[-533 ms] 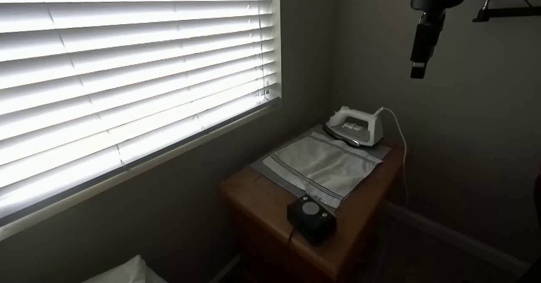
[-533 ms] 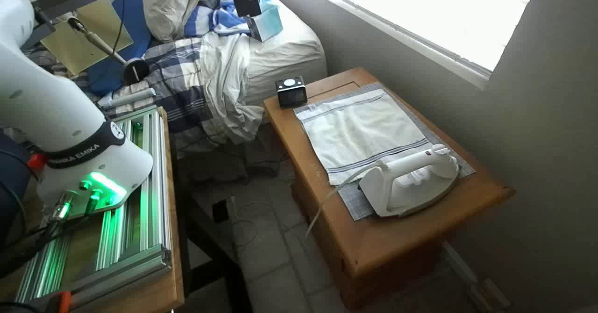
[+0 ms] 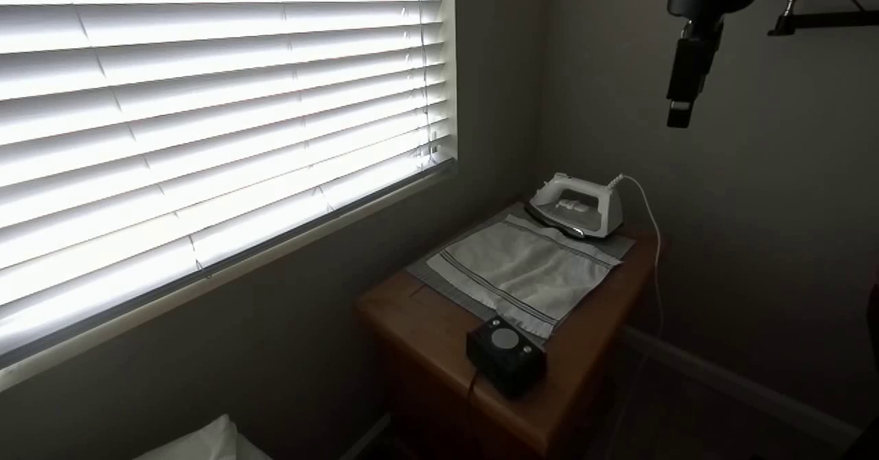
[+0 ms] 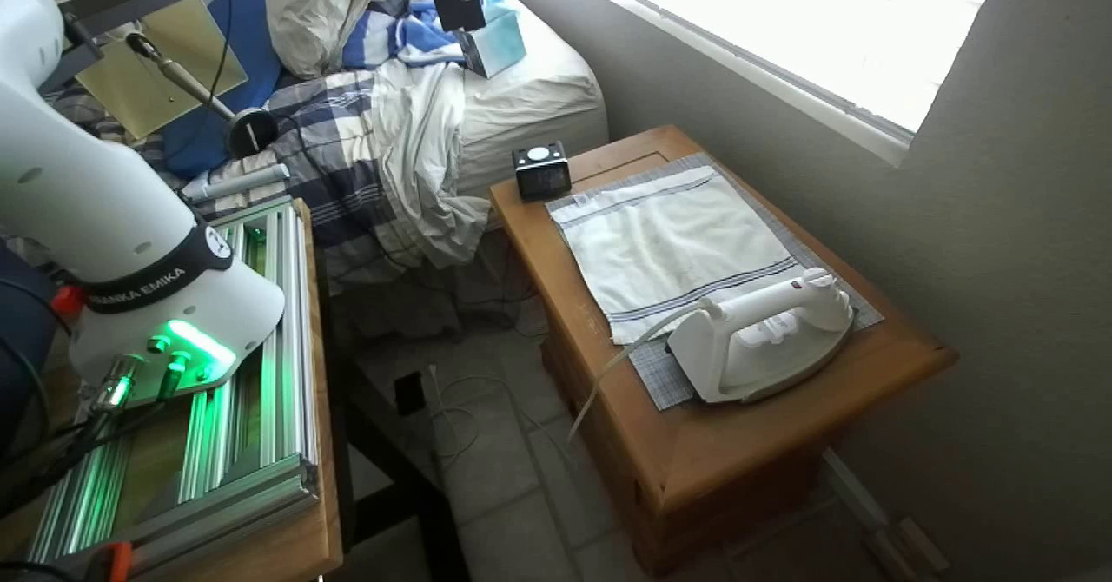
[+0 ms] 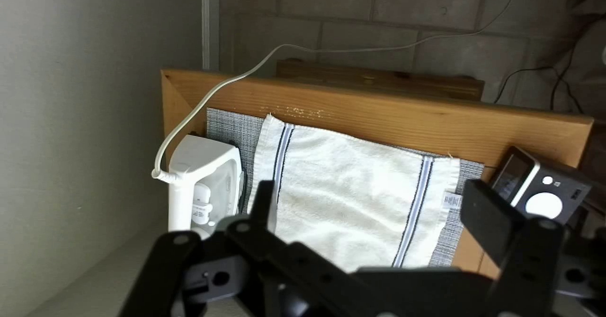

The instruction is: Press the top button on the black gadget on the left

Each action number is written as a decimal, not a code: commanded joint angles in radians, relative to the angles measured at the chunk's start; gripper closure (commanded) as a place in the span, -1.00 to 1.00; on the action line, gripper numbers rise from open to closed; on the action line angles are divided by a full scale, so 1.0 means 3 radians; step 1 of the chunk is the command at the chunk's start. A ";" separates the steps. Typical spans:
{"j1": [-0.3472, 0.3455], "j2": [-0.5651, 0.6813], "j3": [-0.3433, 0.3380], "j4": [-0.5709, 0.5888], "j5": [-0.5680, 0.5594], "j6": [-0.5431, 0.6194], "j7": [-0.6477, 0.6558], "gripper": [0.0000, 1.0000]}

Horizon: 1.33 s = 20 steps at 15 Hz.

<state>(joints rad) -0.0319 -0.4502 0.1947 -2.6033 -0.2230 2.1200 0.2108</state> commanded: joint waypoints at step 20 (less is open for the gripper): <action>0.0659 0.1775 -0.0377 0.0828 0.2003 0.0321 -0.2032 -0.36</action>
<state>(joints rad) 0.1805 -0.0461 0.0711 -2.4621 0.3254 2.2686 -0.3329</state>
